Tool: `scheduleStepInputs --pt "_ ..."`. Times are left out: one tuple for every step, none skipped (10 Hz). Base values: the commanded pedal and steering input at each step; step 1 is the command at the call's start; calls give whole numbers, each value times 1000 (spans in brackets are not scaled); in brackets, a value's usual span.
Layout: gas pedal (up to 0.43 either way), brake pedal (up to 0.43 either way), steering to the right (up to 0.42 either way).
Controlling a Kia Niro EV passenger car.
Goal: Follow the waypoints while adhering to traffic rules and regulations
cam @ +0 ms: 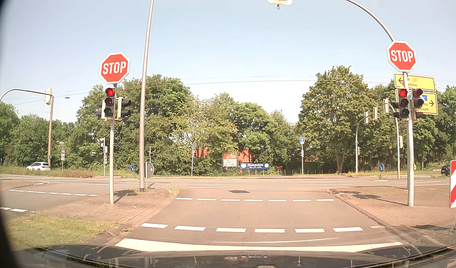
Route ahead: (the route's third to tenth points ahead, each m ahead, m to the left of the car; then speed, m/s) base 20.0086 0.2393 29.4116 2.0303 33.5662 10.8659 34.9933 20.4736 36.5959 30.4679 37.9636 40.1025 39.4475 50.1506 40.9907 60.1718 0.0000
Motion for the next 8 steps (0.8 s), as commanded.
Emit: scheduleStepInputs --pt "0 256 1" --pt "0 256 1" --pt "0 256 1" --pt "0 256 1" --pt "0 256 1" --pt "0 256 1" --pt "0 256 1" --pt "0 256 1"
